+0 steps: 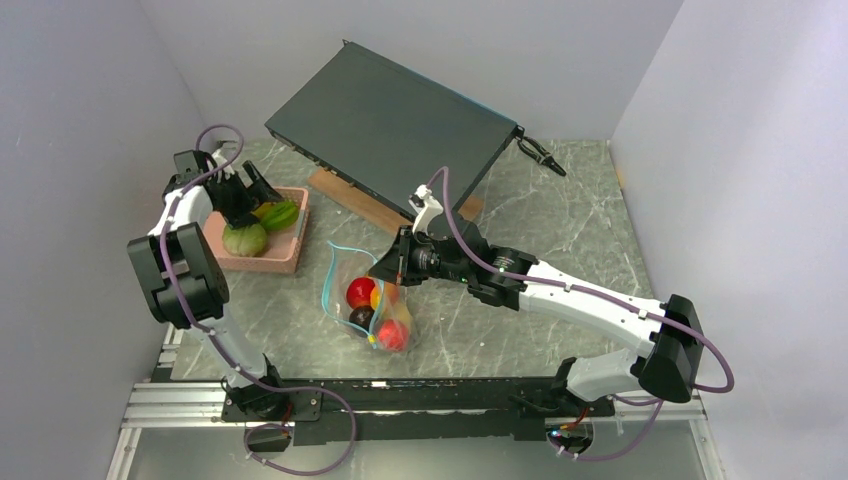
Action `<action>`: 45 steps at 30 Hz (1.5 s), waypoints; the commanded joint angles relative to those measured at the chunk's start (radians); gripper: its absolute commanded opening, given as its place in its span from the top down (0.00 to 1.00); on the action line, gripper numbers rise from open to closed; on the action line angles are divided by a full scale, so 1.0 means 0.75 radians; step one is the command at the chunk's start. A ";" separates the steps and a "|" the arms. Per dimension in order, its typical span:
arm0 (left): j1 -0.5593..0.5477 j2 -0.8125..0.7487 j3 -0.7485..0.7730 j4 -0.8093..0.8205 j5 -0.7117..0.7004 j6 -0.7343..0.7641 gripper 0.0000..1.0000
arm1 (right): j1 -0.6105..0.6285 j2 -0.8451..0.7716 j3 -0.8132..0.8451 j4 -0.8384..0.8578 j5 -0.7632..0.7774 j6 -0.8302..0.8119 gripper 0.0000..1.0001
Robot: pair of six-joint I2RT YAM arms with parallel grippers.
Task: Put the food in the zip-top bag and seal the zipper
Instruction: Pick up the fake fruit from the bin.
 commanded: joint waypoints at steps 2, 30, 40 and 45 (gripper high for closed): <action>-0.002 0.048 0.044 0.079 0.106 0.081 0.02 | -0.005 -0.058 0.012 0.048 0.008 -0.003 1.00; -0.057 0.261 0.270 -0.179 -0.065 0.289 0.08 | -0.004 -0.056 0.035 0.010 0.010 0.008 1.00; -0.106 0.276 0.306 -0.213 0.027 0.293 0.26 | -0.005 -0.069 0.021 0.012 0.025 0.010 1.00; -0.115 0.225 0.275 -0.245 -0.076 0.280 0.36 | -0.005 -0.062 0.017 0.020 0.020 0.020 1.00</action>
